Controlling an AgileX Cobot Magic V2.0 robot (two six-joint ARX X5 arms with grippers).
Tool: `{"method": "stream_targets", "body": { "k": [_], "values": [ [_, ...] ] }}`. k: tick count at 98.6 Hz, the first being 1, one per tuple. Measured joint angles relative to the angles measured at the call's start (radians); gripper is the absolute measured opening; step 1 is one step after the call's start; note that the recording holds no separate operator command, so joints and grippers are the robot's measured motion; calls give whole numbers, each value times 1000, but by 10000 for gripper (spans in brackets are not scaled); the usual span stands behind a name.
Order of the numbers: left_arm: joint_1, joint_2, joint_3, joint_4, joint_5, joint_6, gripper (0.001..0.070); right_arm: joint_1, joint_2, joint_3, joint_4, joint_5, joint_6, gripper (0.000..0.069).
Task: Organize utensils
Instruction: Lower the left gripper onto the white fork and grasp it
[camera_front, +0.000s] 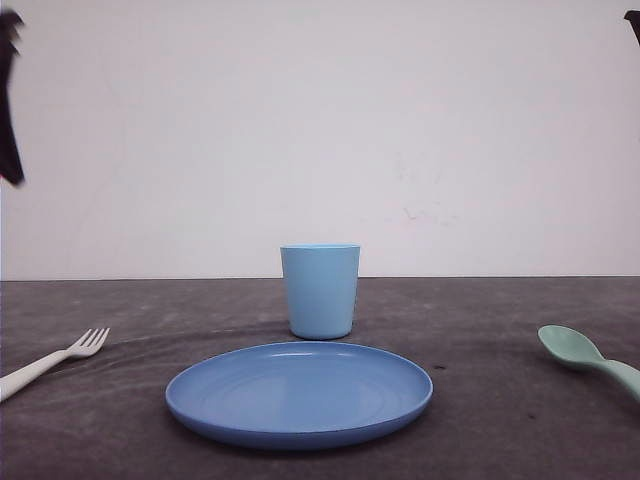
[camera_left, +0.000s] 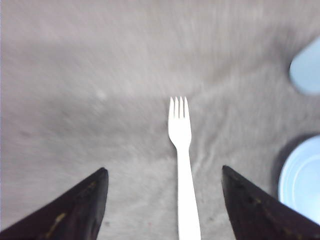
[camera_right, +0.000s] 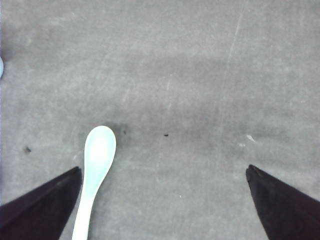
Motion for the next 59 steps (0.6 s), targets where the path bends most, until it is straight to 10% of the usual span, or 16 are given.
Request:
{"method": "stream_targets", "body": {
  "k": [29, 59],
  "values": [
    [-138, 265, 0, 97, -11, -47, 437, 0, 0, 0, -19, 3, -1, 680],
    [-215, 421, 0, 162, -153, -82, 435, 0, 0, 0, -19, 3, -1, 680]
  ]
}}
